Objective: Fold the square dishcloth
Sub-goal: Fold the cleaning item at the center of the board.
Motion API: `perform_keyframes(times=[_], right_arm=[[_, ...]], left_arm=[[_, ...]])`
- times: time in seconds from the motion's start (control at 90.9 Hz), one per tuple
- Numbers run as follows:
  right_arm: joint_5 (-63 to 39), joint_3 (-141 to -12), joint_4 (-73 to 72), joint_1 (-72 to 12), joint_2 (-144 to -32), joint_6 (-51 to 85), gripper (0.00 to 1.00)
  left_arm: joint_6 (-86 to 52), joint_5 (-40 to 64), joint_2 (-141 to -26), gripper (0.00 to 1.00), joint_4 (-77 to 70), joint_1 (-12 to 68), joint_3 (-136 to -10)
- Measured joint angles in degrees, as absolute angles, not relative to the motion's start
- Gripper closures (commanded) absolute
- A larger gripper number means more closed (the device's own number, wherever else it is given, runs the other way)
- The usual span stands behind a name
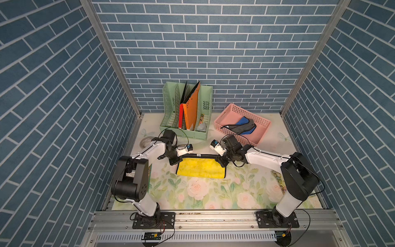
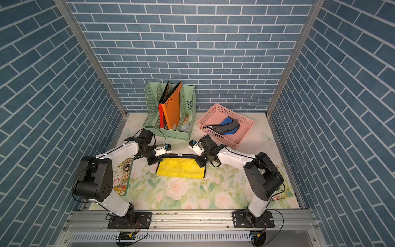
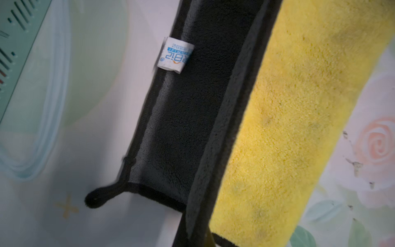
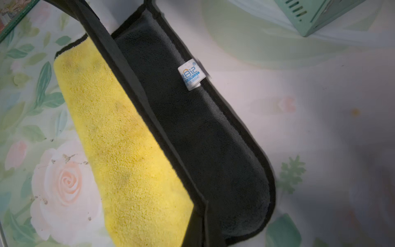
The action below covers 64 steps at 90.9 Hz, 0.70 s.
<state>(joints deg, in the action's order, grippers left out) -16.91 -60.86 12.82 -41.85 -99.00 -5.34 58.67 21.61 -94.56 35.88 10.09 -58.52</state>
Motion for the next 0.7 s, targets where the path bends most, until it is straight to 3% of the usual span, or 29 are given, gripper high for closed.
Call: perform_keyframes(times=[0.187,0.242,0.286,0.396,0.44,0.561,0.616,0.704], right_arm=[[-17.3,-64.9,13.3,-41.5,-104.8,-6.5,1.00],[-17.3,-65.4,13.3,-41.4,-106.2,-6.5,0.94],[-17.4,-65.5,13.3,-41.2,-106.9,-6.4,0.81],[-17.2,-65.5,13.2,-40.3,-107.4,-6.2,0.19],[-16.7,-65.5,13.0,-39.6,-107.4,-6.2,0.09],[-13.0,-64.5,11.3,-36.9,-105.4,-4.6,0.04],[-11.7,-63.0,10.1,-36.0,-102.4,-3.4,0.07],[-9.8,-61.2,9.0,-35.2,-96.9,-1.1,0.18]], left_arm=[[58.2,19.9,-96.3,1.00,34.8,10.0,-57.5],[58.1,19.5,-96.3,1.00,34.4,10.0,-56.8],[57.8,19.3,-96.3,0.97,33.8,10.0,-56.1],[56.6,17.6,-96.2,0.93,31.1,10.0,-54.3],[55.4,17.0,-96.1,0.91,29.4,10.0,-53.6],[52.1,14.9,-94.6,0.72,25.0,10.0,-52.1],[50.9,14.0,-93.7,0.56,23.9,10.0,-51.8],[49.3,12.5,-91.7,0.46,22.9,10.0,-51.8]])
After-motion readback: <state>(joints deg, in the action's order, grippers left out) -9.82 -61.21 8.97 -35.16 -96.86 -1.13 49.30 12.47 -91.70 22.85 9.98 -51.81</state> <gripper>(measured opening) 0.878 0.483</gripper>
